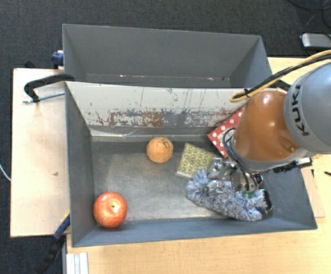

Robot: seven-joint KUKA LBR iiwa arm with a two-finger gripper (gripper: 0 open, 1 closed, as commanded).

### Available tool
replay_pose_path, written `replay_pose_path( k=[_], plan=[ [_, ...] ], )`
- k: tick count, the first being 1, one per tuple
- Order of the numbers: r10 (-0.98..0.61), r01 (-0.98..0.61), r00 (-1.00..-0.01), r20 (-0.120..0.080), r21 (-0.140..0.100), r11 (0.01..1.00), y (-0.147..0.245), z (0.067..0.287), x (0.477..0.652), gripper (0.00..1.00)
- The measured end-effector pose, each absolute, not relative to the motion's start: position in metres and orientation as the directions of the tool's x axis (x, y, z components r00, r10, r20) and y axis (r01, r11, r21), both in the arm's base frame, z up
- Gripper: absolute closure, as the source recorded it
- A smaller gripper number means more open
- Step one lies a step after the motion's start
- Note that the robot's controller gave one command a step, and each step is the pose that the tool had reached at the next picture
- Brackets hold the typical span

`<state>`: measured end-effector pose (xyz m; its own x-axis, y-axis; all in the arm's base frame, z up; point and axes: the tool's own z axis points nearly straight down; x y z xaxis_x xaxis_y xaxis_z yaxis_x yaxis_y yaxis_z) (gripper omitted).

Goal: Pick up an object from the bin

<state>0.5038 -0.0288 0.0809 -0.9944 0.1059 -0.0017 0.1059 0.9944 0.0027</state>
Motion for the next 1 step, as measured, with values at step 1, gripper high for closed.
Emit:
replay_pose_path(
  k=[1],
  plan=[
    [0.106, 0.106, -0.994, 0.001, 0.003, 0.994, -0.0285, 0.0962, 0.5024, 1.0]
  ],
)
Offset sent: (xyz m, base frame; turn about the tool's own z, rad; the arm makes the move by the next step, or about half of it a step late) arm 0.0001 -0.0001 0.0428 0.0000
